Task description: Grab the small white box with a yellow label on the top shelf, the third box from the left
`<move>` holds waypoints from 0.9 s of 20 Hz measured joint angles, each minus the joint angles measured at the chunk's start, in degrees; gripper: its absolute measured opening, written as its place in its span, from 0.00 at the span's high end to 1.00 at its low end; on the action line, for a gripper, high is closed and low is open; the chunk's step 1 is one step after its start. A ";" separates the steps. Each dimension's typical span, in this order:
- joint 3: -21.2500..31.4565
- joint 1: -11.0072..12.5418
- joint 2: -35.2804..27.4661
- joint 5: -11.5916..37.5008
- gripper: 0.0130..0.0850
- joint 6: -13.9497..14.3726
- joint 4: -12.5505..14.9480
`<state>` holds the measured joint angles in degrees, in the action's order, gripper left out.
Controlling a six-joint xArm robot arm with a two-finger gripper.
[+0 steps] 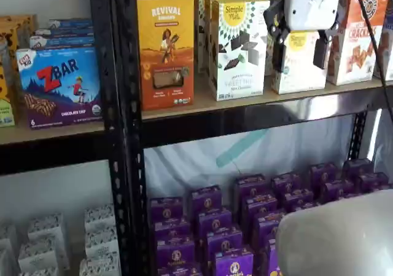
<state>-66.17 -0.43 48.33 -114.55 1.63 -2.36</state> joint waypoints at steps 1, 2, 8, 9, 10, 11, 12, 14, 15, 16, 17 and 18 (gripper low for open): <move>-0.20 0.63 -0.23 -0.43 0.00 -0.30 -0.71; -0.54 1.91 -0.64 -1.17 0.00 -0.85 -2.06; -0.34 1.25 -0.32 -1.06 0.00 -0.85 -0.98; -0.22 1.41 -0.19 -0.78 0.00 -1.04 -0.88; -0.10 1.60 -0.09 -0.41 0.00 -1.31 -0.66; -0.03 1.79 -0.05 -0.07 0.00 -1.58 -0.46; 0.06 2.00 -0.01 0.30 0.00 -1.88 -0.24; 0.21 3.09 -0.12 1.33 0.00 -3.11 0.15; 0.33 4.03 -0.33 2.27 0.00 -4.16 0.50; 0.41 4.71 -0.53 3.16 0.00 -5.01 0.95; 0.45 5.40 -0.80 4.15 0.00 -5.88 1.46; 0.47 6.07 -1.10 5.09 0.00 -6.67 1.86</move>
<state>-65.70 5.63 47.23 -109.46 -5.04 -0.50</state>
